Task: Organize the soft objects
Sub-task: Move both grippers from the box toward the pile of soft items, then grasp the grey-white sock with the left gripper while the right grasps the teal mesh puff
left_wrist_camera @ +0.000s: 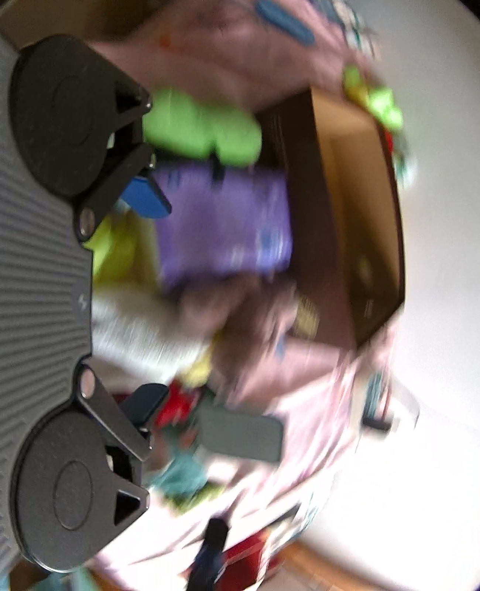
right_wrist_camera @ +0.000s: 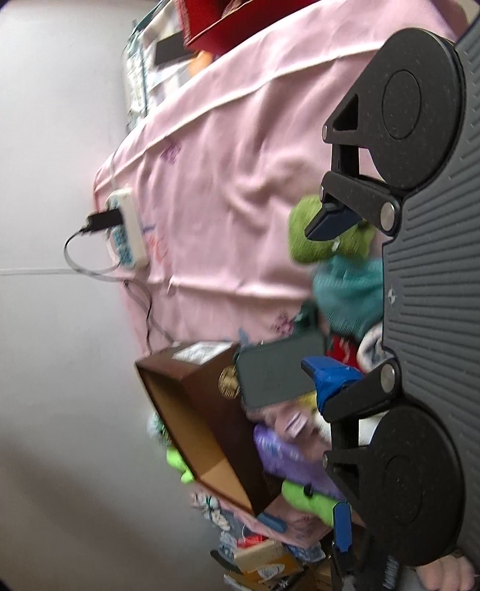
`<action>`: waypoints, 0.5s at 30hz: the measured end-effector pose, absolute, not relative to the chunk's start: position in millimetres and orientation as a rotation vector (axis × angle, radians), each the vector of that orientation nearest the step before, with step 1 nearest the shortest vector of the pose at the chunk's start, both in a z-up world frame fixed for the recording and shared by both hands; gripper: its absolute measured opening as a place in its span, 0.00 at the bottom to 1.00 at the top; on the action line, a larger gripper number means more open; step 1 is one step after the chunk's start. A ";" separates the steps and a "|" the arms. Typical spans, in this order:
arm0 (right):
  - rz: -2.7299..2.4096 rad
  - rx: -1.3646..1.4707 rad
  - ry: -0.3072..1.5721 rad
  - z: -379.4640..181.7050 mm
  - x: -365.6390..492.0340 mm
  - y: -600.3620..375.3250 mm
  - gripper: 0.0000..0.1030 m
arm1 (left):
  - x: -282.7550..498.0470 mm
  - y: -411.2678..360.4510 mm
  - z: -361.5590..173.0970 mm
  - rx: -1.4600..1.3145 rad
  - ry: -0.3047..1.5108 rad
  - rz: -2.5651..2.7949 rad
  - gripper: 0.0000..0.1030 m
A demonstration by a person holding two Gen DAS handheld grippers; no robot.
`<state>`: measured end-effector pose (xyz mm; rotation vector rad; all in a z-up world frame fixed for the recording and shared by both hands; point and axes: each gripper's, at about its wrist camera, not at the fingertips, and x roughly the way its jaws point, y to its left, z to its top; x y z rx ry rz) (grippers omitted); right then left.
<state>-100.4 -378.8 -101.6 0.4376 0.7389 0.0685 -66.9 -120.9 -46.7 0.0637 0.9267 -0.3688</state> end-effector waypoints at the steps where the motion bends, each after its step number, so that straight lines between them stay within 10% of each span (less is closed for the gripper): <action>1: 0.063 0.446 0.750 -105.4 -101.1 -382.0 0.47 | -72.1 -127.9 -47.7 0.081 0.920 -0.415 0.93; 15: 0.127 0.562 0.890 -148.0 -103.5 -392.2 0.30 | -90.1 -212.1 -86.0 0.309 0.905 -0.766 0.93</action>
